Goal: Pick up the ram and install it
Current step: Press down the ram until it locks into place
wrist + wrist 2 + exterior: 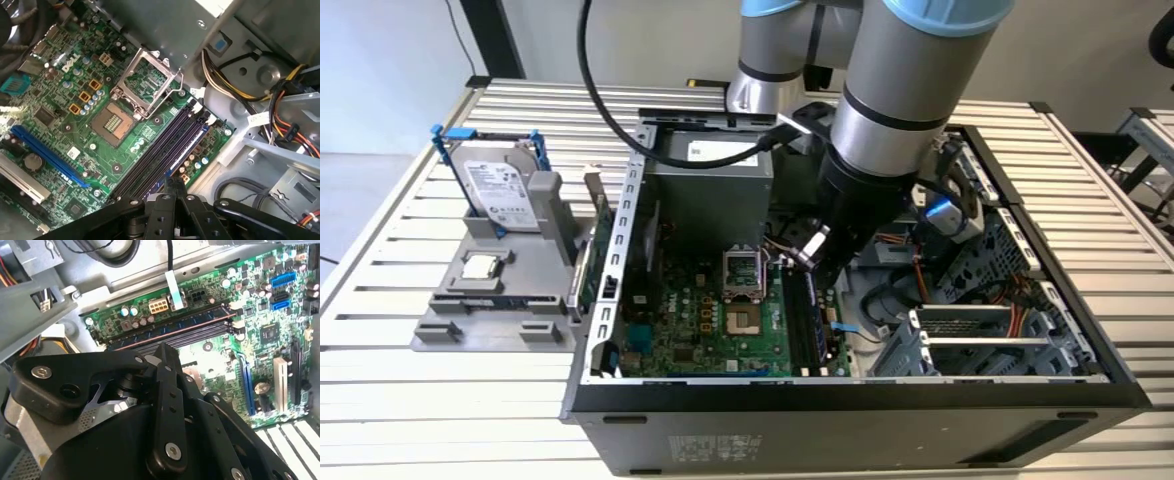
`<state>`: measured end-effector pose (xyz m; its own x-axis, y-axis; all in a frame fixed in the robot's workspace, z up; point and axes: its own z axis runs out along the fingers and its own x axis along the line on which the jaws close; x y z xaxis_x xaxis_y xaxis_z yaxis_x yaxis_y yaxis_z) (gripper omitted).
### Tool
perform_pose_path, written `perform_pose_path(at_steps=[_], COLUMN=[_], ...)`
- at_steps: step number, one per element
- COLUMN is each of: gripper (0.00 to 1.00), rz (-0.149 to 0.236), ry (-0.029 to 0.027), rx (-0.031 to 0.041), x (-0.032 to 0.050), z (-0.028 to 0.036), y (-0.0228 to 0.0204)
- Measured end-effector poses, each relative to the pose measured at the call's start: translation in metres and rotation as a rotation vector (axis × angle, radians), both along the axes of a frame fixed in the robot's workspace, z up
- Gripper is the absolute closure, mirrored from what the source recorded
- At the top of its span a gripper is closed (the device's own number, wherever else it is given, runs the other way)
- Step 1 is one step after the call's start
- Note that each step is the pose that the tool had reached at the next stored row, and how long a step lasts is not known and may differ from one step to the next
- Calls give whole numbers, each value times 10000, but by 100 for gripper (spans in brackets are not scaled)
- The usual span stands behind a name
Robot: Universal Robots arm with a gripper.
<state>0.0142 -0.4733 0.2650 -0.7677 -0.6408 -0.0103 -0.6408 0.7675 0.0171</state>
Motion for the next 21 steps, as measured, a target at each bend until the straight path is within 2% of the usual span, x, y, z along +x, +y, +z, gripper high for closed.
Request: perform_pose_path(at_steps=[9, 21], gripper=[100, 100], rz=[772, 1376], ry=[0, -2], rx=[1, 41], x=[0, 0], z=[0, 0], y=[0, 0])
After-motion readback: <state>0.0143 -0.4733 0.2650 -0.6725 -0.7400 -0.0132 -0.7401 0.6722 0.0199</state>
